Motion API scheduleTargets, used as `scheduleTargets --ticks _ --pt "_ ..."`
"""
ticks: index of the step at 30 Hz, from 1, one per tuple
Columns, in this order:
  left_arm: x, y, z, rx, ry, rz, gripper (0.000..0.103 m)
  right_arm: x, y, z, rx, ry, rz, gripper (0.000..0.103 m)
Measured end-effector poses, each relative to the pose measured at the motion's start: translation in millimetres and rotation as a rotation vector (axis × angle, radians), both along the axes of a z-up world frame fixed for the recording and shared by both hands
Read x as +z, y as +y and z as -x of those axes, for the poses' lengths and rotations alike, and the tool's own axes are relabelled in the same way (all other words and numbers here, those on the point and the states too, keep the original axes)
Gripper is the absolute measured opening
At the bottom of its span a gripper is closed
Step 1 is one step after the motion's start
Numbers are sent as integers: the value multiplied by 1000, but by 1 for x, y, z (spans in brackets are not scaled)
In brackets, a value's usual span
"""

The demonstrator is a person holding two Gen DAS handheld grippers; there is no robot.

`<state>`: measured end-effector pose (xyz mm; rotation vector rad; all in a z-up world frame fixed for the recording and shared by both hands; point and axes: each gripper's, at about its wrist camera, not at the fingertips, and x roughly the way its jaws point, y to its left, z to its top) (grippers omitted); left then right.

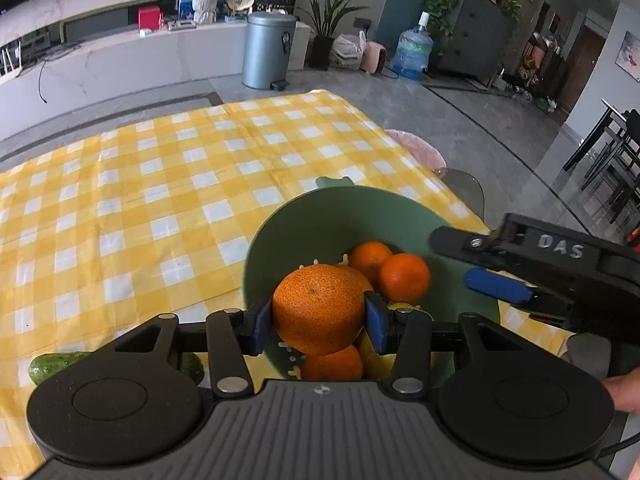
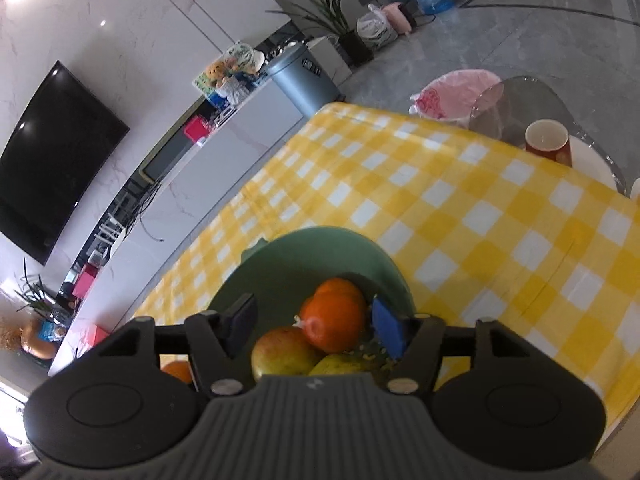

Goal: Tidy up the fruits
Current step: 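Lower the held orange into the green colander and open the left tool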

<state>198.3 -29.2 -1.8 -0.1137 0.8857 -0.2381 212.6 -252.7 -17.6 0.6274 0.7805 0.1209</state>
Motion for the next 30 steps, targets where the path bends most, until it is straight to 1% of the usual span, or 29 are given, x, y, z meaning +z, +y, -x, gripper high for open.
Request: scheduleTargets --ticks 4,6,10,14,15,16,17,18,19,20,22,26,30 --pt "-3 1 -7 -36 39 -26 53 -4 -10 2 -39 16 -29 61" --pt "-4 -3 -8 -51 55 -42 53 -5 -12 2 -40 17 -45 61" --pt "-9 -9 -11 -58 72 -69 53 -4 -11 3 -39 11 -42 61" --pt "-9 -11 -11 -53 85 -75 54 -5 -12 3 -39 11 -54 61" --pt "-9 -10 -12 -51 85 -77 56 -5 -13 2 -38 12 -56 61" --pt "-8 -11 -11 -45 78 -85 64 -5 -13 2 -37 12 -56 61" --pt "-6 -10 -10 -42 61 -90 68 -6 -13 2 -36 13 -55 61" --pt "-3 -10 -8 -43 41 -88 74 -6 -13 2 -35 14 -54 61" --pt "0 -9 -6 -39 31 -84 82 -6 -13 2 -36 14 -54 61" --pt "3 -8 -3 -28 22 -84 84 -6 -13 2 -36 14 -57 61" --pt "10 -6 1 -11 -1 -83 85 -6 -13 2 -37 14 -62 61" --pt "18 -3 9 2 -17 -82 85 -7 -13 2 -39 15 -63 61" --pt "24 5 13 29 -8 -84 85 -4 -11 2 -27 12 -44 62"
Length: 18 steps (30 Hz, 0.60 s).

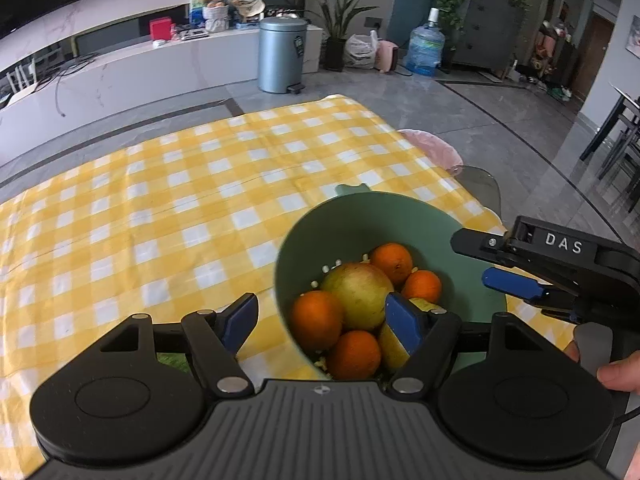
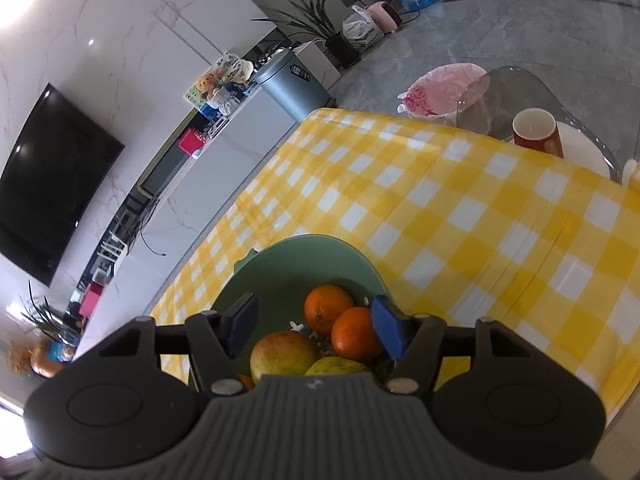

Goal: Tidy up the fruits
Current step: 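Lower the held orange into the green colander and open the left tool, then move both tools toward the small brown kiwis beside the cucumber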

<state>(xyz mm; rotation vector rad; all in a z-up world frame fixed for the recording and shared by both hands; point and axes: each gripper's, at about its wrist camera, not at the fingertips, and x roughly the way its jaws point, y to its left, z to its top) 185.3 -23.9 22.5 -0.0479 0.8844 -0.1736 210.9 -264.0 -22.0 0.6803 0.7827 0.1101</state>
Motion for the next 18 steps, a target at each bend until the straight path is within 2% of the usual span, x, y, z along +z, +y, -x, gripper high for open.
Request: scheduleTargets --ticks 2,4,11,15,18 --pt "4 7 2 16 -6 23 86 3 3 1 26 -4 19 63" --pt "4 14 1 37 2 51 86 5 10 -1 70 -5 46 74" --pt "14 41 12 81 50 100 86 12 38 -3 161 -8 97 79" --pt "26 60 31 101 37 81 86 19 49 0 186 -24 107 86" --pt "33 75 47 118 42 64 86 33 63 9 261 -87 153 86"
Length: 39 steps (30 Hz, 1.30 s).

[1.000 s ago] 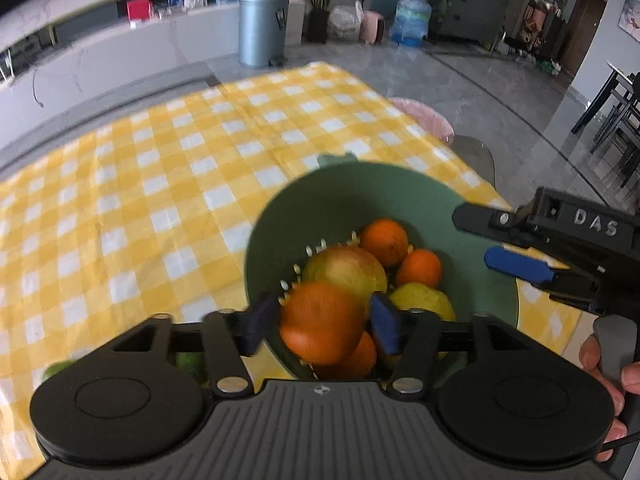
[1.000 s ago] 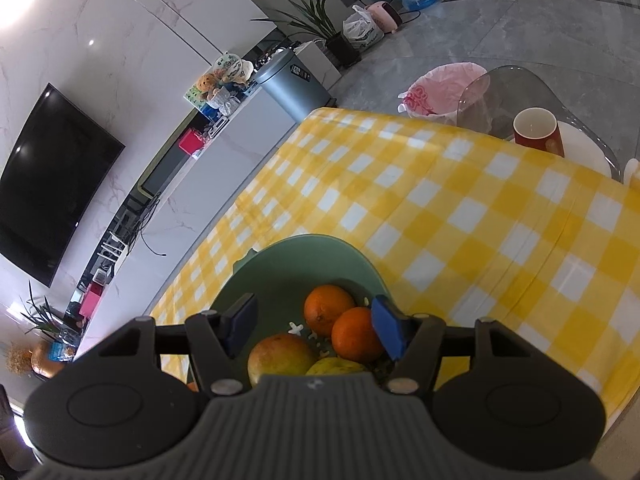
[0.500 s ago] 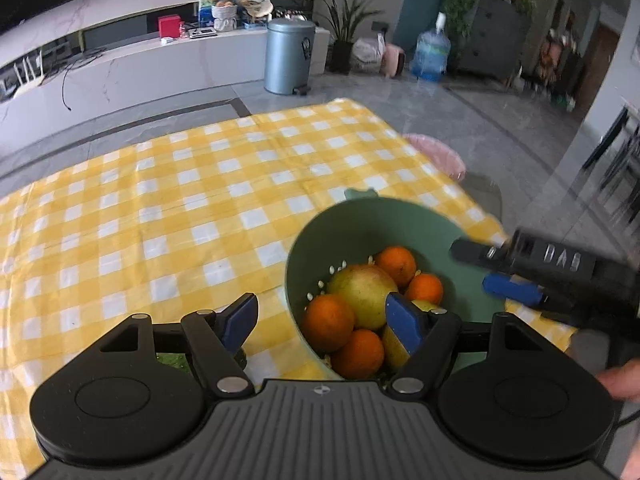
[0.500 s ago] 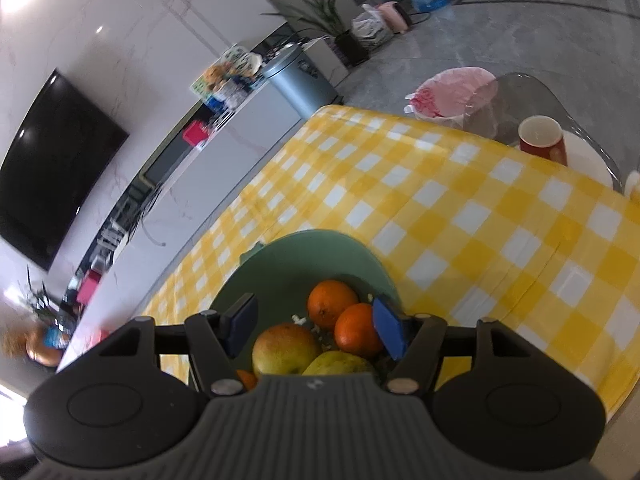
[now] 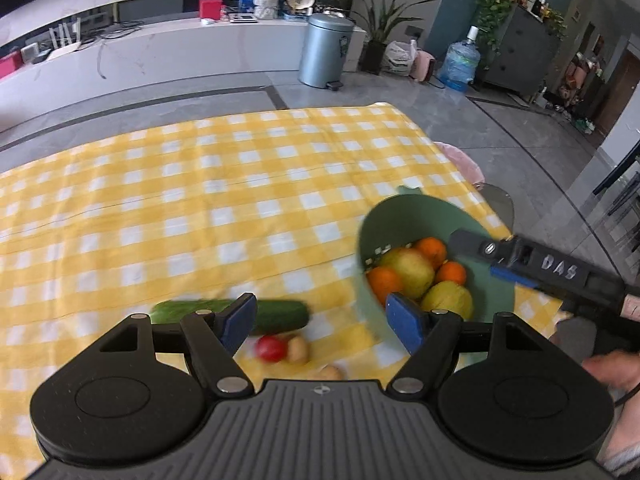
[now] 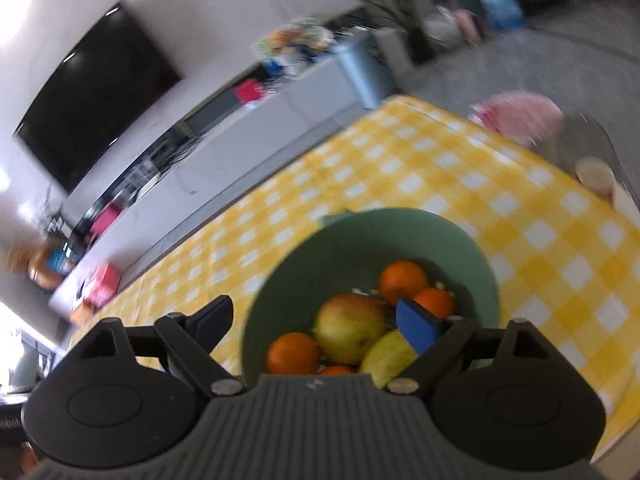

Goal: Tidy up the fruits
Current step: 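Move both tools toward the small brown kiwis beside the cucumber, then grasp a small brown kiwi with the right tool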

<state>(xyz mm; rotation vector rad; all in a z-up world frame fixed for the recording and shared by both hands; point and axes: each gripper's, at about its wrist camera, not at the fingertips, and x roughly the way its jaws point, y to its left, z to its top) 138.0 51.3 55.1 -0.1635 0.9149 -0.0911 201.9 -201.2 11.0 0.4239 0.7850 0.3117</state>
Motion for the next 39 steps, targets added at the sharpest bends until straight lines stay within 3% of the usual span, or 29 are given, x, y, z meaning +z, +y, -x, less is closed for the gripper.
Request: scheduleTargets --ticks 2,4,10,14,16,21,28,35,39 --pt "2 10 12 15 3 -9 86 8 7 6 21 -33 0 79" --pt "1 18 22 27 9 -18 86 15 16 14 67 -68 -1 60" --pt "-16 37 49 61 28 -51 85 30 58 40 212 -98 34 38" --pt "-27 54 69 98 -6 16 82 23 86 62 311 -79 89 31" --pt "-33 65 77 104 -25 70 81 8 96 71 357 -20 112 17" --pt "-56 75 85 83 -10 128 80 -36 110 79 358 156 188 16" --pt "-98 86 87 79 79 248 78 -54 114 78 247 288 176 16" --pt "-104 88 89 99 86 196 78 -70 127 77 211 334 203 18" --pt "-94 89 93 103 45 166 78 -71 134 76 204 330 206 18"
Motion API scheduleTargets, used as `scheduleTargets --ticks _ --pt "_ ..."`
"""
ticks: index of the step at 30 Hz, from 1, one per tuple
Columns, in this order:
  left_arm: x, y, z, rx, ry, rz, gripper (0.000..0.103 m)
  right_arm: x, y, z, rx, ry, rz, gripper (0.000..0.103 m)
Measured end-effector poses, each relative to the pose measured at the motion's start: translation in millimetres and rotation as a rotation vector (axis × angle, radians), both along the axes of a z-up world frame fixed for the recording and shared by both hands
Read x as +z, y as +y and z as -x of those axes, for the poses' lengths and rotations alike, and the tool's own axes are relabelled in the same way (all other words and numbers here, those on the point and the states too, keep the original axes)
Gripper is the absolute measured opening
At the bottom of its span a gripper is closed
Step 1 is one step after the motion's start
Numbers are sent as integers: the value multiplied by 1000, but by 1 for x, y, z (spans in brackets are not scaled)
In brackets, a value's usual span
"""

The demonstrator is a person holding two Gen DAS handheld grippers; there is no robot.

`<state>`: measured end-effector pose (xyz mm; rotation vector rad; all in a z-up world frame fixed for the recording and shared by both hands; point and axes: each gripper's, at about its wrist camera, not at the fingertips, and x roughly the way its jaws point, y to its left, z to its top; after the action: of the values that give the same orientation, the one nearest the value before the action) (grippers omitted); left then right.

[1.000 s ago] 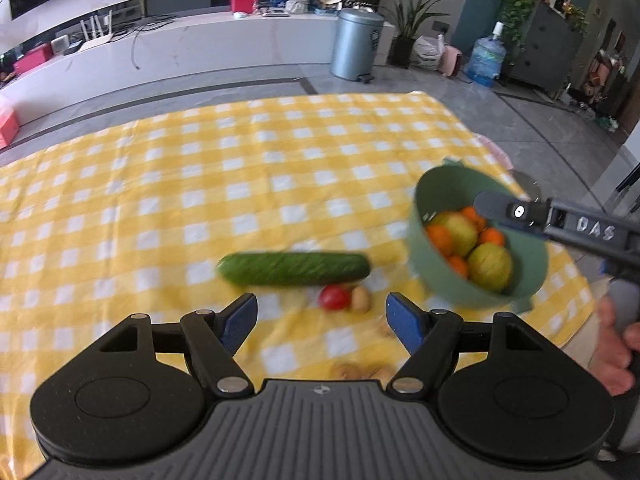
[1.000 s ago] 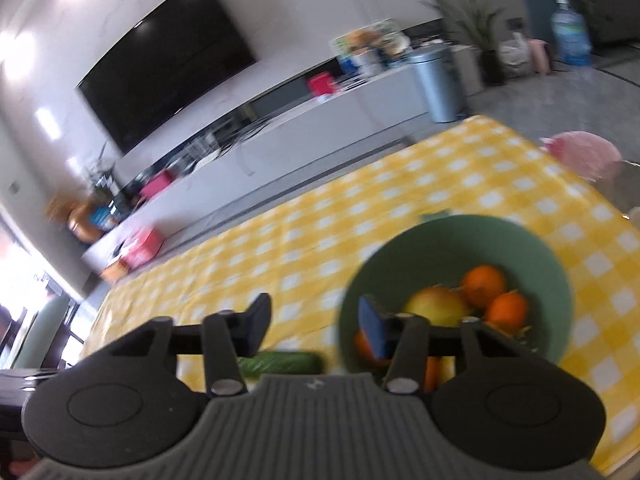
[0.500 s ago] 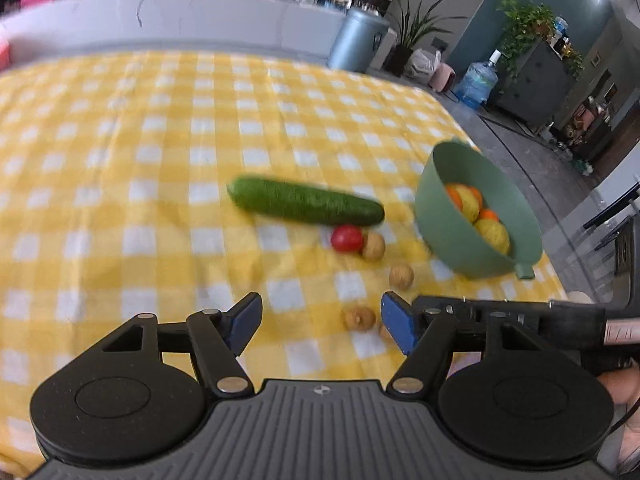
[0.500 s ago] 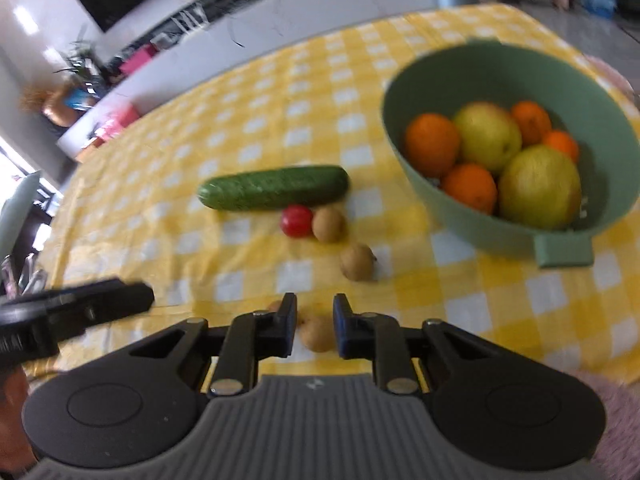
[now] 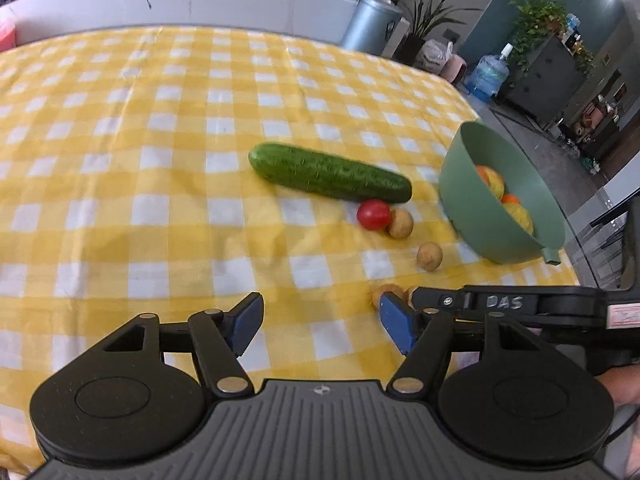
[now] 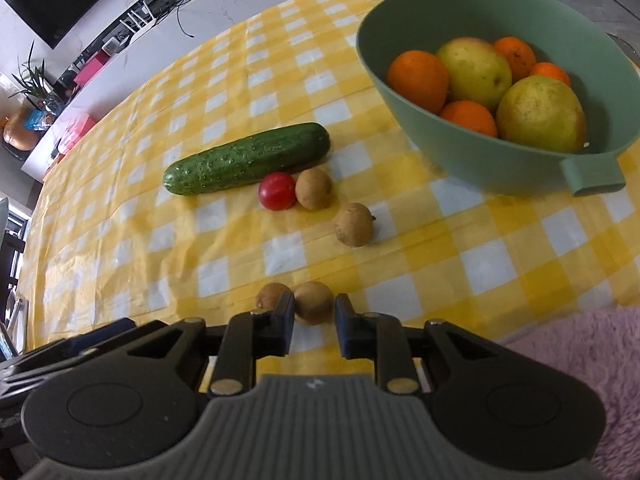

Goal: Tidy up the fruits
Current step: 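Grasp a small brown kiwi with the right tool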

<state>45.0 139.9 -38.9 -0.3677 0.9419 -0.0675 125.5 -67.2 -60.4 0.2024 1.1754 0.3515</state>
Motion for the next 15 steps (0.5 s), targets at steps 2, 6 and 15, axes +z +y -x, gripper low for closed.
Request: scheduleTargets --ticks 2,6,15 --pt "2 2 0 3 -8 4 78 2 3 1 0 -13 11 18" --pt "1 5 0 15 2 2 78 1 7 -2 -2 -16 32 25" --pt "-1 8 0 35 20 -3 78 6 11 -1 19 -53 86 19"
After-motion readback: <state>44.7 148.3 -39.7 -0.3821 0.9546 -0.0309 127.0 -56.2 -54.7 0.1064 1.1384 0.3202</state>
